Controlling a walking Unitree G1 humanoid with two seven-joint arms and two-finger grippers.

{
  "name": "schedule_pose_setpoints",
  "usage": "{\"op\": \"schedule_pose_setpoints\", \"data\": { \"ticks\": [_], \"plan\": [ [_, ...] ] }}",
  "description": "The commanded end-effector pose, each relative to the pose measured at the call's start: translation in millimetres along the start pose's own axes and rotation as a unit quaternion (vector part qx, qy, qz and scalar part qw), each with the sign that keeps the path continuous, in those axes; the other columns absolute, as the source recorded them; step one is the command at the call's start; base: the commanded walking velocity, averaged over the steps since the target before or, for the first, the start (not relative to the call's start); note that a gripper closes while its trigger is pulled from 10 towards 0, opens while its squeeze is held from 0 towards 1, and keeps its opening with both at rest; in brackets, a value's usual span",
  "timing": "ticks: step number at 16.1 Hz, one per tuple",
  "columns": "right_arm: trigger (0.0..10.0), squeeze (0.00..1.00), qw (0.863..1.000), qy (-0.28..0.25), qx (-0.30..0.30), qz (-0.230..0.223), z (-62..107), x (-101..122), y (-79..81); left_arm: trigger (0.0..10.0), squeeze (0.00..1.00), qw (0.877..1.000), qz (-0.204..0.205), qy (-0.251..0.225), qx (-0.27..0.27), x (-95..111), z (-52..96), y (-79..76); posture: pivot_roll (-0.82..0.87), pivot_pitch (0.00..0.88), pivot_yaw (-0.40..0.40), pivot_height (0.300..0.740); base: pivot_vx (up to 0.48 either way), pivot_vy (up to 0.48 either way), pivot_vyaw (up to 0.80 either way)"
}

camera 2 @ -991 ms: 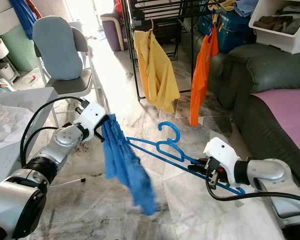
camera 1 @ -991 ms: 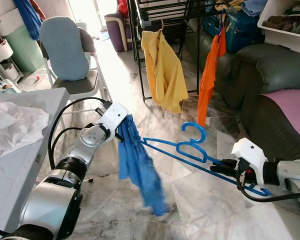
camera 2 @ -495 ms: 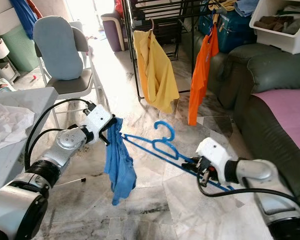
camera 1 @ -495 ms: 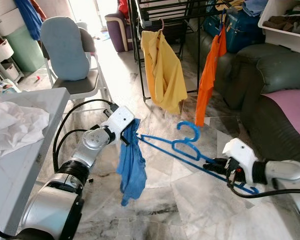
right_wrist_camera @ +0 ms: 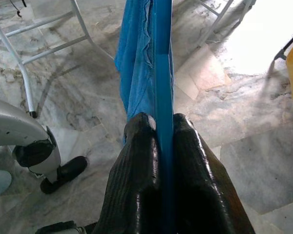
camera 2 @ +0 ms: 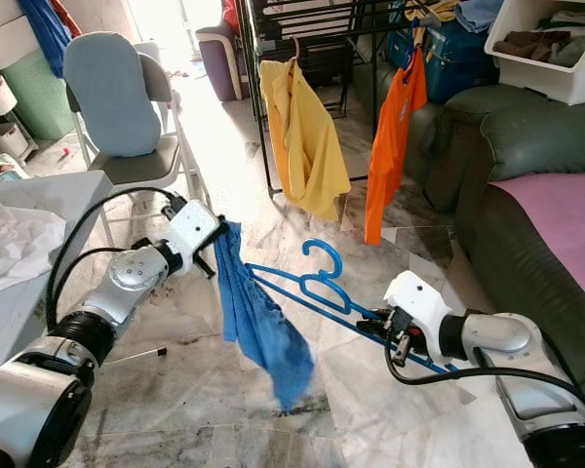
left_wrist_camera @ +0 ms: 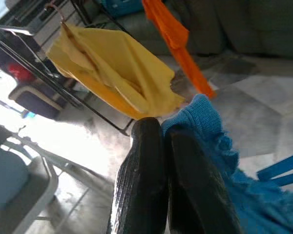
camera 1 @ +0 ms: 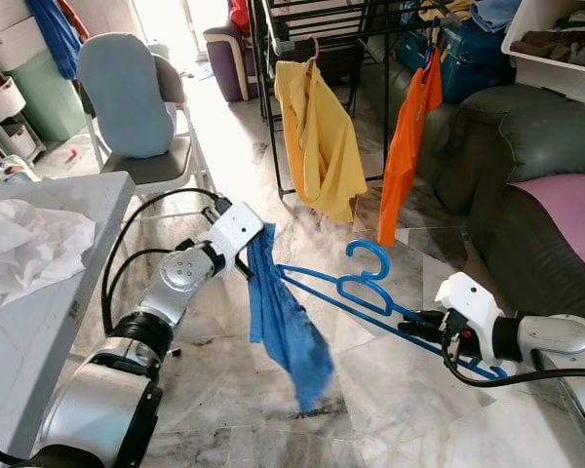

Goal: Hang hanger

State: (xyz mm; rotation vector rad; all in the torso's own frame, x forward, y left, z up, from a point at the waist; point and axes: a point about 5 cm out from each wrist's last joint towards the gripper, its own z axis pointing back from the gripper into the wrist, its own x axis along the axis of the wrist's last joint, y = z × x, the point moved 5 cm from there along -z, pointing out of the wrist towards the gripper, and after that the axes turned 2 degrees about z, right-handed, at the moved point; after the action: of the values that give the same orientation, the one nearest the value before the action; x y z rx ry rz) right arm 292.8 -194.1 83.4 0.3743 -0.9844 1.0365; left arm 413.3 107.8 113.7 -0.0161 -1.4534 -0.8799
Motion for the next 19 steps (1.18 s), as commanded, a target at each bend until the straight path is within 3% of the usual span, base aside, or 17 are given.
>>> {"op": "schedule_pose_setpoints", "data": {
  "ticks": [1, 6, 12, 16, 17, 19],
  "plan": [
    [10.0, 0.0, 1.0, -0.003, 0.006, 0.007, 0.2, 3.7, 0.8, 10.0, 0.0, 1.0, -0.024, -0.009, 0.01, 6.1, 1.2, 9.9, -0.15, 0.0, 0.119, 0.74, 0.0, 0.0, 0.0],
    [10.0, 0.0, 0.999, 0.003, 0.042, -0.009, -7.3, -2.3, 15.9, 10.0, 0.0, 0.998, -0.029, -0.053, 0.022, 22.2, -0.5, 10.3, -0.15, 0.0, 0.121, 0.74, 0.0, 0.0, 0.0],
    [10.0, 0.0, 0.998, 0.013, 0.052, -0.012, -11.0, -6.0, 19.0, 10.0, 0.0, 0.995, -0.052, -0.079, 0.003, 30.8, 0.1, 3.0, -0.15, 0.0, 0.119, 0.74, 0.0, 0.0, 0.0],
    [10.0, 0.0, 0.999, 0.023, -0.021, -0.017, -30.1, -13.5, 0.7, 10.0, 0.0, 0.987, -0.011, -0.146, -0.061, 58.3, 1.2, -17.8, -0.13, 0.0, 0.118, 0.74, 0.0, 0.0, 0.0],
    [10.0, 0.0, 0.999, 0.026, -0.031, -0.019, -32.2, -15.3, -1.4, 10.0, 0.0, 0.986, -0.007, -0.152, -0.061, 61.3, 1.8, -17.9, -0.13, 0.0, 0.118, 0.74, 0.0, 0.0, 0.0],
    [10.0, 0.0, 0.999, 0.025, -0.029, -0.032, -38.3, -19.7, 2.5, 10.0, 0.0, 0.983, 0.055, -0.17, -0.038, 71.4, 3.0, -4.3, -0.13, 0.0, 0.116, 0.74, 0.0, 0.0, 0.0]
  ]
}}
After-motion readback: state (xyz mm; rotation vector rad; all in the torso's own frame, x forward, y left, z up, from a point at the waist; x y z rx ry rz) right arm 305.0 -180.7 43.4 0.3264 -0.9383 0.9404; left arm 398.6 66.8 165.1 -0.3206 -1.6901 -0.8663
